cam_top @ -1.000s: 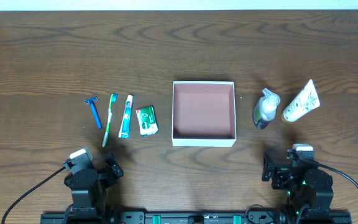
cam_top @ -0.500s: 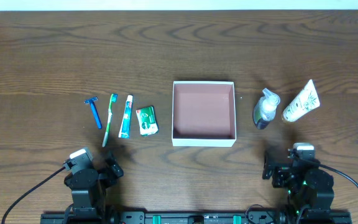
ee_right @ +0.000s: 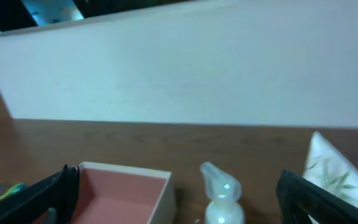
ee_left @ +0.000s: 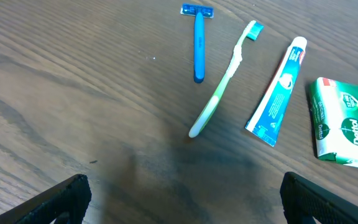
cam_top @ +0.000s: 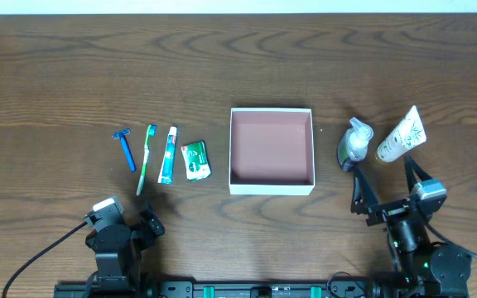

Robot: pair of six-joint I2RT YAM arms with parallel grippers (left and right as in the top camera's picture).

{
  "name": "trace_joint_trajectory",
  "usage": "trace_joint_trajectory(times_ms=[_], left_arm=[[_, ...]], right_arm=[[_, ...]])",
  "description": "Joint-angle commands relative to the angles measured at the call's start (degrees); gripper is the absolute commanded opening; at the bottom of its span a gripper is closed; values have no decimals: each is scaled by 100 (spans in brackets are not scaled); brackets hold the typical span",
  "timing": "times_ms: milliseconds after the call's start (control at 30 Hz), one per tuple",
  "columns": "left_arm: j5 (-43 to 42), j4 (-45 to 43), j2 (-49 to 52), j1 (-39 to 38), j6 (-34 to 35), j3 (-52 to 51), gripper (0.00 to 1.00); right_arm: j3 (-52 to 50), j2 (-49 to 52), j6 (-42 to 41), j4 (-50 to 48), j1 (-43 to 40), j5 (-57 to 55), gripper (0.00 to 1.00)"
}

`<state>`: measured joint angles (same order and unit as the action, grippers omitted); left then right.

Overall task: Pack container
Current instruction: 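Reach right gripper to the white Pantene tube and grasp it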

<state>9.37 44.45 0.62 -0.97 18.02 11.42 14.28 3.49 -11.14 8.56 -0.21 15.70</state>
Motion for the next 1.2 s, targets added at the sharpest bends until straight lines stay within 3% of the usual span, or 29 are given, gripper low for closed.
trace_joint_trajectory(times_ms=[0,167,367,533,833,1033,1167], left_arm=[[7,22,-39,-24,26,-122,98],[7,22,-39,-24,26,-122,98],[7,22,-39,-24,26,-122,98],[7,22,-39,-24,28,-122,98],[7,22,-39,-24,26,-122,98],[4,22,-39,-24,26,-122,98],[7,22,-39,-24,28,-122,98]], right_arm=[[551,723,-361,4,-11,234,99],[2446,2599,-146,850,-11,236,99],[5925,5243,767,3978,-11,651,99],[7444,6533,1014,5735,-114,96,99],[7709,7689,929,6041,-1001,-890,99],[7705,8275,929,6428,-1075,-1379,98],[7604,8620,931,6467,-1075,-1377,86]])
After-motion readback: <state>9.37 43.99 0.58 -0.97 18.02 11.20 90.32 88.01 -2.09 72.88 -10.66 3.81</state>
